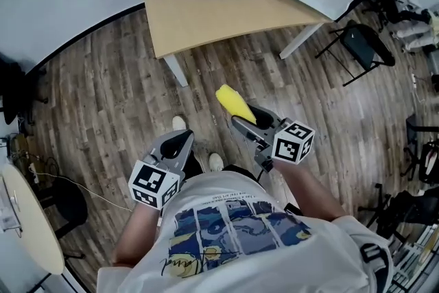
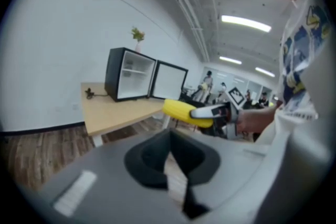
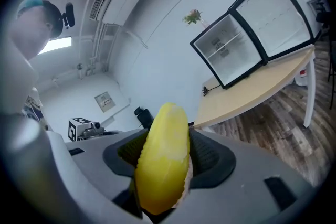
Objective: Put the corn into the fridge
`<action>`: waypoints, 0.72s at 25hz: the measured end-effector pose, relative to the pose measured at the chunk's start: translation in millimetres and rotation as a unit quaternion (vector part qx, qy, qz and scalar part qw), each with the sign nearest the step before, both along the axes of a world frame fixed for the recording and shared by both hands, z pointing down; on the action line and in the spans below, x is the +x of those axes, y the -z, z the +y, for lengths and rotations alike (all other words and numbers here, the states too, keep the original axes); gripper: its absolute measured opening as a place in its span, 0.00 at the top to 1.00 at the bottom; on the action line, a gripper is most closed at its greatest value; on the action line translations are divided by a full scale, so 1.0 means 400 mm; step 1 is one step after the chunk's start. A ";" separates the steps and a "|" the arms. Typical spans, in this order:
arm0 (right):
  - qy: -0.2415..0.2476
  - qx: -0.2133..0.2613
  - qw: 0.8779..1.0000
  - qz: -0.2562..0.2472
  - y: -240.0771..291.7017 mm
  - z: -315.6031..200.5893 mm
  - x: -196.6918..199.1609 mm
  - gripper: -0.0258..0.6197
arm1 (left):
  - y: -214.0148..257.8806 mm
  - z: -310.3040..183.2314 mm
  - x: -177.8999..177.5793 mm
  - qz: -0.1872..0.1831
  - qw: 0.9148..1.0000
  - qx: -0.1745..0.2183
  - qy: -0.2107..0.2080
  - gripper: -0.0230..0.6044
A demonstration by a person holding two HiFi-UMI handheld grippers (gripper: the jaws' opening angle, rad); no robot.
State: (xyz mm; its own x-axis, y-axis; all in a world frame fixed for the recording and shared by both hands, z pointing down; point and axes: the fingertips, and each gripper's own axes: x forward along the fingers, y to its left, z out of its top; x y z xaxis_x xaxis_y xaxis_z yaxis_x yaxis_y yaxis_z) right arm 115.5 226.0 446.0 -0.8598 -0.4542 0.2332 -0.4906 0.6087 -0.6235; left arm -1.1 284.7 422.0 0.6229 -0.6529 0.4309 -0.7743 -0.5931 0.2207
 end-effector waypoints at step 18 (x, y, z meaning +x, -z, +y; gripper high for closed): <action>-0.206 0.037 0.974 0.088 0.021 -0.524 -0.027 0.59 | 0.026 -0.571 -0.160 0.020 0.983 0.022 -0.180 0.95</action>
